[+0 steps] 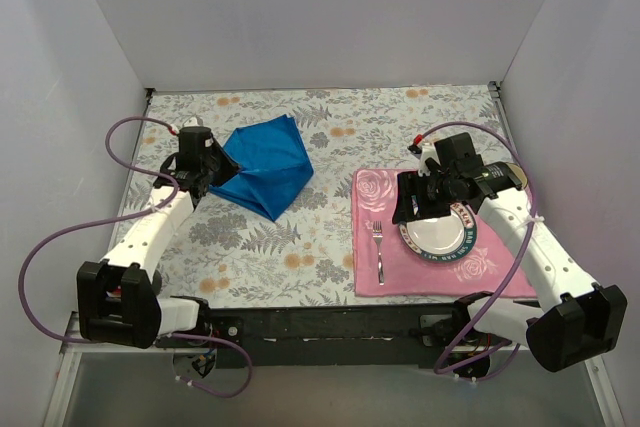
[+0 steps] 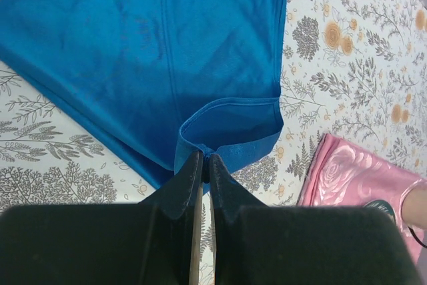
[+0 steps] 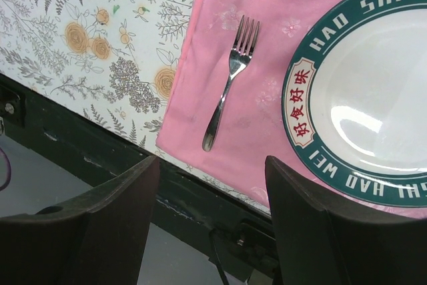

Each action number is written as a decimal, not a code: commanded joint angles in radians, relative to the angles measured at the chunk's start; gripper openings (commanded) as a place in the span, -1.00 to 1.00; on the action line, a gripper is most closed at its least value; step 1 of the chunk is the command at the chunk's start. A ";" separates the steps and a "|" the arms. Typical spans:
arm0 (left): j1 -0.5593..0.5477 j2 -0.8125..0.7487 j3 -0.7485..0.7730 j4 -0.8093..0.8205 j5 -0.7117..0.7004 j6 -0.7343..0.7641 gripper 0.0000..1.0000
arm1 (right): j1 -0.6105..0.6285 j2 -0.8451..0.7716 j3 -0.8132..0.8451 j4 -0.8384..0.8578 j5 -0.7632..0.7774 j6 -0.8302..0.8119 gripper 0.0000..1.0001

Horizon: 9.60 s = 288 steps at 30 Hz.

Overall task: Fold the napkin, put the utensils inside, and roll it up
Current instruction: Fold the napkin, then roll the napkin with the utensil

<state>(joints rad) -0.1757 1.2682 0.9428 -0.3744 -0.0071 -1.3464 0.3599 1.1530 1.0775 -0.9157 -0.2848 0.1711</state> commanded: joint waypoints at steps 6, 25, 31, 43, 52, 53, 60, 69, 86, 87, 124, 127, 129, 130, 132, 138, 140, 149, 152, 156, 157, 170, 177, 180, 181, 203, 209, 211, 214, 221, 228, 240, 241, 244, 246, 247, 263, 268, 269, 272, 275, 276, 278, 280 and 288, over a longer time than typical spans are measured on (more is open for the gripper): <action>0.073 0.013 -0.019 -0.015 0.029 -0.043 -1.00 | -0.001 0.005 -0.014 0.005 -0.022 -0.021 0.44; 0.165 0.135 -0.007 -0.018 -0.073 -0.008 -1.00 | 0.004 0.019 -0.022 0.001 -0.020 -0.030 0.44; 0.174 0.210 0.033 -0.032 -0.085 0.021 -1.00 | 0.002 0.022 -0.022 0.000 -0.019 -0.031 0.44; 0.211 0.267 0.043 -0.011 -0.105 0.024 -1.00 | 0.004 0.031 -0.033 0.001 -0.030 -0.032 0.44; 0.217 0.313 0.059 -0.009 -0.100 0.027 -0.96 | 0.004 0.042 -0.039 0.001 -0.036 -0.031 0.44; 0.216 0.313 0.059 -0.006 -0.099 0.027 -0.93 | 0.005 0.043 -0.040 0.003 -0.037 -0.033 0.44; 0.217 0.307 0.135 -0.070 -0.210 0.010 -0.36 | 0.010 0.083 -0.019 0.024 -0.051 -0.031 0.45; 0.217 0.218 0.151 -0.132 -0.079 -0.039 -0.07 | 0.146 0.313 0.179 0.083 -0.045 -0.012 0.46; 0.219 0.212 -0.042 0.204 0.282 -0.093 -0.55 | 0.312 1.050 0.912 0.363 -0.178 0.122 -0.16; 0.217 0.209 -0.033 0.190 0.263 -0.089 -0.53 | 0.318 1.070 0.949 0.388 -0.183 0.140 -0.20; 0.311 0.233 -0.105 0.042 0.237 -0.362 -0.01 | 0.614 1.197 1.096 0.331 0.176 -0.252 0.71; 0.317 0.253 -0.085 0.043 0.219 -0.330 -0.06 | 0.614 1.186 1.093 0.336 0.191 -0.237 0.70; 0.318 0.276 -0.064 0.019 0.203 -0.309 -0.07 | 0.614 1.180 1.092 0.337 0.200 -0.229 0.70; 0.317 0.284 -0.062 0.014 0.191 -0.304 -0.07 | 0.616 1.179 1.090 0.340 0.199 -0.228 0.70; 0.317 0.289 -0.074 0.023 0.176 -0.280 -0.07 | 0.614 1.169 1.078 0.354 0.170 -0.226 0.70; 0.318 0.284 -0.148 0.145 0.177 -0.237 -0.07 | 0.614 1.171 1.075 0.363 0.153 -0.205 0.69; 0.318 0.287 -0.162 0.187 0.179 -0.214 -0.07 | 0.614 1.176 1.075 0.370 0.144 -0.199 0.68; 0.317 0.339 -0.173 0.238 0.173 -0.201 -0.08 | 0.614 1.214 1.016 0.501 0.073 -0.200 0.64; 0.318 0.349 -0.170 0.233 0.170 -0.203 -0.08 | 0.617 1.241 1.016 0.525 0.090 -0.226 0.67; 0.318 0.346 -0.165 0.212 0.156 -0.201 -0.08 | 0.631 1.271 1.032 0.521 0.159 -0.262 0.70; 0.318 0.346 -0.164 0.204 0.154 -0.203 -0.08 | 0.634 1.272 1.030 0.525 0.174 -0.268 0.70; 0.320 0.339 -0.156 0.172 0.148 -0.217 -0.07 | 0.682 1.315 1.053 0.538 0.251 -0.282 0.43; 0.326 0.338 -0.151 0.163 0.151 -0.209 -0.07 | 0.679 1.338 1.041 0.526 0.323 -0.283 0.47; 0.331 0.332 -0.139 0.143 0.148 -0.197 -0.07 | 0.676 1.343 1.042 0.523 0.314 -0.283 0.50; 0.331 0.326 -0.131 0.120 0.136 -0.197 -0.06 | 0.674 1.346 1.041 0.522 0.314 -0.282 0.50; 0.334 0.256 -0.093 -0.001 0.177 -0.211 0.28 | 0.640 1.401 1.046 0.380 0.193 -0.075 -0.44; 0.332 0.335 -0.078 0.054 0.255 -0.207 0.26 | 0.616 1.396 1.053 0.393 0.058 -0.022 -0.49; 0.332 0.352 -0.078 0.069 0.256 -0.214 0.25 | 0.611 1.396 1.056 0.402 0.020 -0.001 -0.49; 0.332 0.378 -0.076 0.095 0.259 -0.227 0.25 | 0.610 1.396 1.053 0.413 -0.016 0.016 -0.49; 0.331 0.431 -0.067 0.150 0.260 -0.224 0.13 | 0.603 1.393 1.055 0.405 -0.047 0.019 -0.46; 0.332 0.454 -0.007 0.063 0.193 -0.123 -0.70 | 0.603 1.364 1.084 0.345 -0.014 -0.064 -0.10; 0.331 0.482 0.005 -0.075 0.285 -0.099 -1.00 | 0.660 1.275 1.121 0.331 0.211 -0.238 0.63; 0.332 0.482 0.010 -0.083 0.286 -0.091 -1.00 | 0.668 1.272 1.116 0.339 0.229 -0.260 0.66; 0.332 0.482 0.011 -0.098 0.302 -0.086 -1.00 | 0.697 1.268 1.113 0.380 0.279 -0.300 0.68; 0.332 0.485 0.016 -0.110 0.305 -0.083 -1.00 | 0.717 1.272 1.115 0.403 0.350 -0.311 0.68; 0.332 0.485 0.014 -0.110 0.305 -0.082 -1.00 | 0.723 1.274 1.116 0.409 0.358 -0.317 0.66; 0.355 0.502 -0.003 -0.130 0.345 -0.056 -1.00 | 0.780 1.361 1.092 0.552 0.567 -0.415 0.07; 0.367 0.517 0.025 -0.149 0.354 -0.036 -0.97 | 0.778 1.358 1.056 0.587 0.569 -0.433 -0.43; 0.367 0.519 0.033 -0.152 0.354 -0.019 -0.95 | 0.777 1.357 1.056 0.586 0.553 -0.432 -0.50; 0.369 0.522 0.059 -0.164 0.354 0.015 -0.78 | 0.777 1.337 1.069 0.577 0.475 -0.404 -0.83; 0.367 0.497 0.070 -0.156 0.349 0.038 -0.46 | 0.763 1.312 1.058 0.566 0.368 -0.359 -0.91; 0.367 0.490 0.071 -0.155 0.351 0.044 -0.39 | 0.754 1.308 1.056 0.557 0.336 -0.342 -0.92; 0.367 0.458 0.083 -0.155 0.352 0.068 -0.19 | 0.720 1.304 1.065 0.543 0.235 -0.287 -0.93; 0.369 0.433 0.091 -0.155 0.351 0.087 -0.08 | 0.686 1.315 1.095 0.508 0.181 -0.257 -0.97; 0.367 0.317 0.091 -0.167 0.335 0.090 0.22 | 0.582 1.360 1.104 0.534 -0.126 -0.101 -0.97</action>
<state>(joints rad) 0.1886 1.6917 1.0176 -0.5274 0.3553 -1.2709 0.9874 2.5008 2.1487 -0.3691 -0.2115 -0.0360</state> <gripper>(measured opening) 0.594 0.075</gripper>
